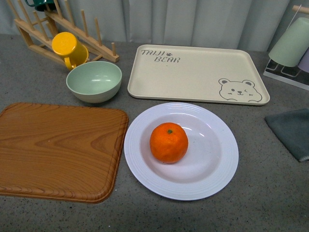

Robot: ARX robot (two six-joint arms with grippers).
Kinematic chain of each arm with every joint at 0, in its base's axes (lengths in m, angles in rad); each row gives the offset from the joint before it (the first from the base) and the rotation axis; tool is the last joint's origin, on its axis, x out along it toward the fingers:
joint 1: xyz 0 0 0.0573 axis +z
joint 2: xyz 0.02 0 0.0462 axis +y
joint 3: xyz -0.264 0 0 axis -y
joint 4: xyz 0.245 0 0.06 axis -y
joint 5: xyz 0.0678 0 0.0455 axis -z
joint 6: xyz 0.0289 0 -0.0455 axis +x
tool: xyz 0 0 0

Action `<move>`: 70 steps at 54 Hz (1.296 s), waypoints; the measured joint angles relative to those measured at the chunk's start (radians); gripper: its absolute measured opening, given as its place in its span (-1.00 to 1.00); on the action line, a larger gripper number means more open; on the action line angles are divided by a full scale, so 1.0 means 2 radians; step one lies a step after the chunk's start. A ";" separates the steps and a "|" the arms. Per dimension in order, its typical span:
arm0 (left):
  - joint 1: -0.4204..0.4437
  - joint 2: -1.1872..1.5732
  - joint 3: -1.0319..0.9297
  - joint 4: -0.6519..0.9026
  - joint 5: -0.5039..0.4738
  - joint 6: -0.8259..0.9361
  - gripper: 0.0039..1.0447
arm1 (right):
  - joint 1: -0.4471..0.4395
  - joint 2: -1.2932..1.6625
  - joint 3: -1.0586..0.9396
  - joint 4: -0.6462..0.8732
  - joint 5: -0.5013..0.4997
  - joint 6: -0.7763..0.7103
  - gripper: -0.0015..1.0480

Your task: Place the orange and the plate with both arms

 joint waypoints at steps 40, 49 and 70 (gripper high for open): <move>0.000 0.000 0.000 0.000 0.000 0.000 0.88 | 0.024 0.627 0.295 -0.030 -0.229 0.262 0.83; 0.000 0.000 0.000 0.000 0.000 0.000 0.88 | 0.048 0.670 0.320 0.001 -0.259 0.315 0.83; 0.000 0.000 0.000 0.000 0.000 0.000 0.88 | 0.082 0.708 0.357 0.010 -0.270 0.362 0.69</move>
